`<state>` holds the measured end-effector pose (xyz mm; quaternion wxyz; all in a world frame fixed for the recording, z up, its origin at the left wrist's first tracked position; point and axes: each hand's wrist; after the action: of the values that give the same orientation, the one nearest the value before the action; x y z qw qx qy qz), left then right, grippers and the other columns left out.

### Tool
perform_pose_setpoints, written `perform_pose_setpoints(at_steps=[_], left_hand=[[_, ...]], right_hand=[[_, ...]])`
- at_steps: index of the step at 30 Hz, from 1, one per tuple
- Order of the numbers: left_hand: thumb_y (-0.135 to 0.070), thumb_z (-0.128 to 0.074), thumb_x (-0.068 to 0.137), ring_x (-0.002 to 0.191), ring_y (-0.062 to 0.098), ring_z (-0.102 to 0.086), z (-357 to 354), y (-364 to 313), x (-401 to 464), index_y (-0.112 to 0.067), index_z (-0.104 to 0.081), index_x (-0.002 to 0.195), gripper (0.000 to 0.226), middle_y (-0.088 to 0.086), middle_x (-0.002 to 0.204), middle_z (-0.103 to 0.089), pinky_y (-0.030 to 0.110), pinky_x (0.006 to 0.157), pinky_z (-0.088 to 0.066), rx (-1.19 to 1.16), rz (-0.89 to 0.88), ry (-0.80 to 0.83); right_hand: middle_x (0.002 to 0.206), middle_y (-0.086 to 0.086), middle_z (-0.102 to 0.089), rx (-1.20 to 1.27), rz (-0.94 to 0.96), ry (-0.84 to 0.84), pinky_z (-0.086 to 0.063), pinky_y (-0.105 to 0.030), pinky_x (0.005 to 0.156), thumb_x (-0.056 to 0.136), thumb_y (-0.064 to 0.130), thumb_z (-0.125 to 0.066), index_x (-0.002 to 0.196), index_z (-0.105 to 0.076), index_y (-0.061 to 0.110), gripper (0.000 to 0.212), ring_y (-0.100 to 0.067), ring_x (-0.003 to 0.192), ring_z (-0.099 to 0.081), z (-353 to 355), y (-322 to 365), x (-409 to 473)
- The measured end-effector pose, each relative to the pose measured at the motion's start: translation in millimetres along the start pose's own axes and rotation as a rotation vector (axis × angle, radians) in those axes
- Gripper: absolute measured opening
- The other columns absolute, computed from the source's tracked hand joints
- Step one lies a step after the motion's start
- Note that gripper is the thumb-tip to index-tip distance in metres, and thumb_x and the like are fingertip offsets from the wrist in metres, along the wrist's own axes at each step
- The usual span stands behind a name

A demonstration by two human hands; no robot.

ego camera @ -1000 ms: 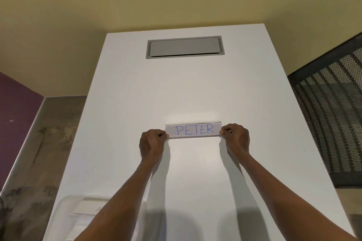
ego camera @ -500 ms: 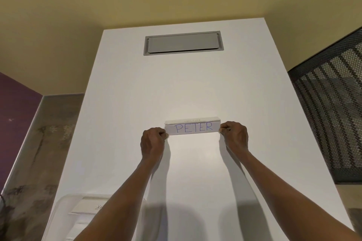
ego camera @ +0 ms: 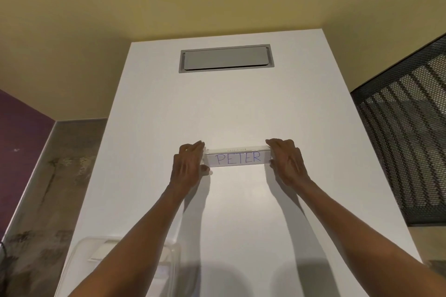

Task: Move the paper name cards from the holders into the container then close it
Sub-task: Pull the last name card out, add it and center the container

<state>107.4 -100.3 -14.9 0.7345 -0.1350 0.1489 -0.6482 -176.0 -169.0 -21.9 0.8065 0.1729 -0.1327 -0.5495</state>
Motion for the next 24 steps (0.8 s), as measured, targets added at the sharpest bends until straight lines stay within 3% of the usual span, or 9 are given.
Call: perform_pose_setpoints(at_steps=[4,7,15,21,24], left_hand=[[-0.016,-0.082,0.064,0.123,0.032,-0.051,-0.4,1.8,9.7,-0.008,-0.053,0.134,0.076,0.003,0.136,-0.058,0.039,0.085,-0.047,0.113,-0.138,0.06],[-0.006,-0.085,0.056,0.111,0.039,-0.06,1.5,-1.8,13.6,-0.002,-0.062,0.12,0.069,0.008,0.115,-0.071,0.045,0.075,-0.052,0.075,-0.207,0.044],[-0.004,-0.091,0.039,0.085,0.041,-0.07,3.3,-7.2,21.1,-0.001,-0.072,0.084,0.049,0.006,0.075,-0.075,0.048,0.055,-0.052,0.148,-0.289,-0.004],[-0.006,-0.07,0.074,0.113,0.032,-0.061,-5.9,-4.1,25.2,-0.004,-0.068,0.098,0.024,0.009,0.089,-0.075,0.043,0.078,-0.049,0.122,-0.161,0.064],[-0.007,-0.065,0.079,0.116,0.029,-0.059,-8.1,-3.2,25.1,-0.006,-0.068,0.099,0.02,0.009,0.093,-0.074,0.039,0.081,-0.045,0.11,-0.137,0.064]], right_hand=[[0.129,-0.008,-0.06,-0.193,0.163,0.118,-0.043,-0.04,0.076,0.061,0.001,-0.078,0.129,-0.054,0.005,0.072,-0.037,0.106,-0.054,0.1,-6.1,13.0],[0.118,-0.005,-0.066,-0.237,0.18,0.157,-0.043,-0.039,0.07,0.053,0.005,-0.082,0.118,-0.06,0.007,0.068,-0.036,0.099,-0.057,-2.8,-6.5,21.8],[0.114,-0.004,-0.068,-0.241,0.171,0.202,-0.036,-0.038,0.073,0.065,0.006,-0.074,0.116,-0.062,0.008,0.053,-0.034,0.107,-0.055,-6.3,-2.6,32.4],[0.099,-0.001,-0.07,-0.245,0.195,0.174,-0.024,-0.033,0.069,0.072,0.004,-0.065,0.107,-0.063,0.01,0.035,-0.032,0.1,-0.054,-10.1,-8.4,29.5],[0.088,0.0,-0.07,-0.223,0.177,0.159,-0.024,-0.033,0.068,0.072,0.003,-0.063,0.102,-0.064,0.013,0.032,-0.032,0.099,-0.055,-12.2,-10.6,29.3]])
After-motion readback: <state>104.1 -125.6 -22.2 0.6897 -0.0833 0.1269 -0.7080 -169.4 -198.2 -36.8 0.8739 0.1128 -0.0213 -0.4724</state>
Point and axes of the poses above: each hand's wrist, its own x-axis towards the middle knuckle, its own z-axis out of the back of the hand, y = z × x
